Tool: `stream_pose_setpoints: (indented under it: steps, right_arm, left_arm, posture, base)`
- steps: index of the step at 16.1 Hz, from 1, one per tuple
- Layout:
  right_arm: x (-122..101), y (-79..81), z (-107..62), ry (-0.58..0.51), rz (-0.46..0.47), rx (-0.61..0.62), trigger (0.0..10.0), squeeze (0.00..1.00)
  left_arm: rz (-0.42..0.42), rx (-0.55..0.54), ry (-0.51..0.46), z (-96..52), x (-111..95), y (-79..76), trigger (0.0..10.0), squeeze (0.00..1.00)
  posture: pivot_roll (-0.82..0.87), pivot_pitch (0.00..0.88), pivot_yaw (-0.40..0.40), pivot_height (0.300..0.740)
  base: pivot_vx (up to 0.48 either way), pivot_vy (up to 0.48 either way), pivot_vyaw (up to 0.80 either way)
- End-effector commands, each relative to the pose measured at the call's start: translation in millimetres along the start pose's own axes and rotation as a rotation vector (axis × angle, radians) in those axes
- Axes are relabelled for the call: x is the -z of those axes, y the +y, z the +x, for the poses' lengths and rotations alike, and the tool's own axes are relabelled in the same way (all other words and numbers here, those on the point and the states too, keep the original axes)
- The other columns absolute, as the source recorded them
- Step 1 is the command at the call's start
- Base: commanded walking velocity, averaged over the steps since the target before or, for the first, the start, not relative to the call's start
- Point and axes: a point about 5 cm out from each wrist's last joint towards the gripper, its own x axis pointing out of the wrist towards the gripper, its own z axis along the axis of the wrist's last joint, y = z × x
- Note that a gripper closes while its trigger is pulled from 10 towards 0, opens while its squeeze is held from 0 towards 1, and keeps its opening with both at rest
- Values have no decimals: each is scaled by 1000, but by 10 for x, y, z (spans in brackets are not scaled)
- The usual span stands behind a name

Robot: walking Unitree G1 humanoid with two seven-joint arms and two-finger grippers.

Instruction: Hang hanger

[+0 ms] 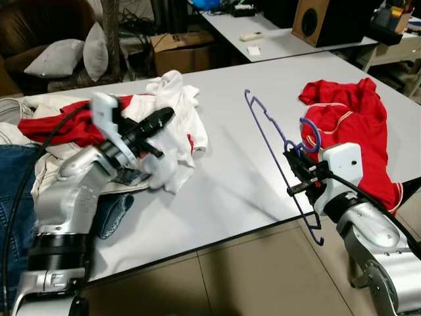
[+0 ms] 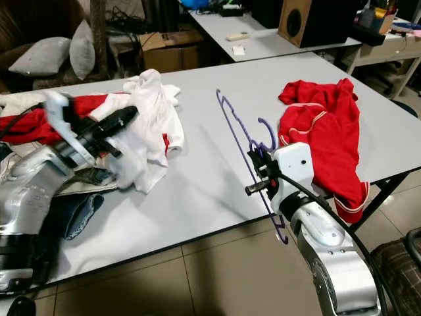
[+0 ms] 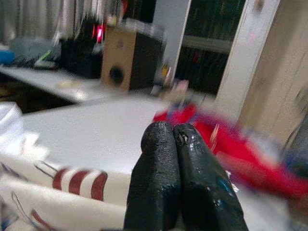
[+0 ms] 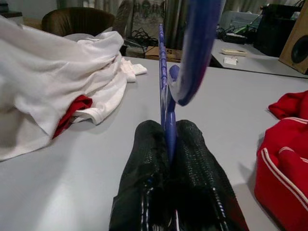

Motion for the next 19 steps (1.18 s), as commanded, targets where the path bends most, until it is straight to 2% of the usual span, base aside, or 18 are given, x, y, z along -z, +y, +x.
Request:
stream_pose_setpoints:
  steps: [1, 3, 4, 5, 8, 9, 10, 11, 12, 13, 14, 16, 17, 18, 19]
  right_arm:
    - [-6, -28, -19, -10, 7, 14, 10000, 0]
    - [0, -11, 2, -9, 11, 0, 10000, 0]
    - [-1, -6, 9, -10, 11, -4, 10000, 0]
    - [-7, 5, 30, -13, 12, -10, 10000, 0]
    - [-3, 30, 35, -14, 13, -12, 10000, 0]
    - [7, 37, 22, -11, 14, -11, 10000, 0]
    - [23, 46, 4, -7, 13, -11, 10000, 0]
    - [37, 57, -10, -2, 11, -14, 10000, 0]
    - [45, 64, -18, 3, 8, -20, 10000, 0]
    - [48, 68, -22, 4, 8, -21, 10000, 0]
    - [60, 77, -29, 7, 12, -25, 10000, 0]
    - [68, 88, -16, 9, 13, -34, 10000, 0]
    - [73, 100, -8, 9, 14, -41, 10000, 0]
    - [75, 115, 4, 10, 15, -51, 10000, 0]
    - [76, 123, 10, 10, 14, -56, 10000, 0]
  left_arm:
    - [-27, 57, -131, -30, -318, -58, 0, 0]
    - [-87, -2, -272, -47, -588, 34, 0, 0]
    - [-99, -28, -293, -50, -624, 66, 0, 0]
    - [-69, -127, -273, -53, -624, 168, 0, 0]
    - [20, -194, -39, -92, -277, 213, 0, 0]
    - [82, -265, 79, -128, -138, 275, 0, 0]
    - [213, -381, 277, -249, 58, 422, 10000, 0]
    - [328, -495, 403, -406, 126, 570, 10000, 0]
    - [322, -578, 386, -495, 58, 660, 10000, 169]
    - [300, -566, 357, -516, -5, 656, 10000, 1000]
    - [285, -503, 302, -593, -193, 630, 10000, 1000]
    - [276, -483, 248, -682, -360, 650, 10000, 1000]
    - [255, -420, 245, -716, -406, 618, 10000, 1000]
    - [239, -301, 286, -743, -397, 515, 10000, 1000]
    - [233, -262, 318, -757, -368, 473, 10000, 1000]
  posture:
    - [2, 0, 58, 740]
    - [15, 0, 44, 740]
    - [15, 0, 44, 740]
    - [25, 0, 40, 740]
    - [20, 0, 55, 740]
    - [21, 0, 60, 740]
    - [20, 0, 66, 740]
    - [19, 0, 68, 740]
    - [19, 0, 68, 740]
    - [21, 0, 68, 740]
    - [35, 0, 61, 740]
    - [44, 0, 55, 740]
    - [53, 0, 50, 740]
    - [58, 0, 48, 740]
    - [61, 0, 49, 740]
  base:
    - [0, 0, 0]
    - [0, 0, 0]
    - [0, 0, 0]
    - [0, 0, 0]
    - [0, 0, 0]
    - [0, 0, 0]
    - [0, 0, 0]
    - [0, 0, 0]
    - [0, 0, 0]
    - [0, 0, 0]
    - [0, 0, 0]
    - [0, 0, 0]
    - [0, 0, 0]
    - [0, 0, 0]
    - [0, 0, 0]
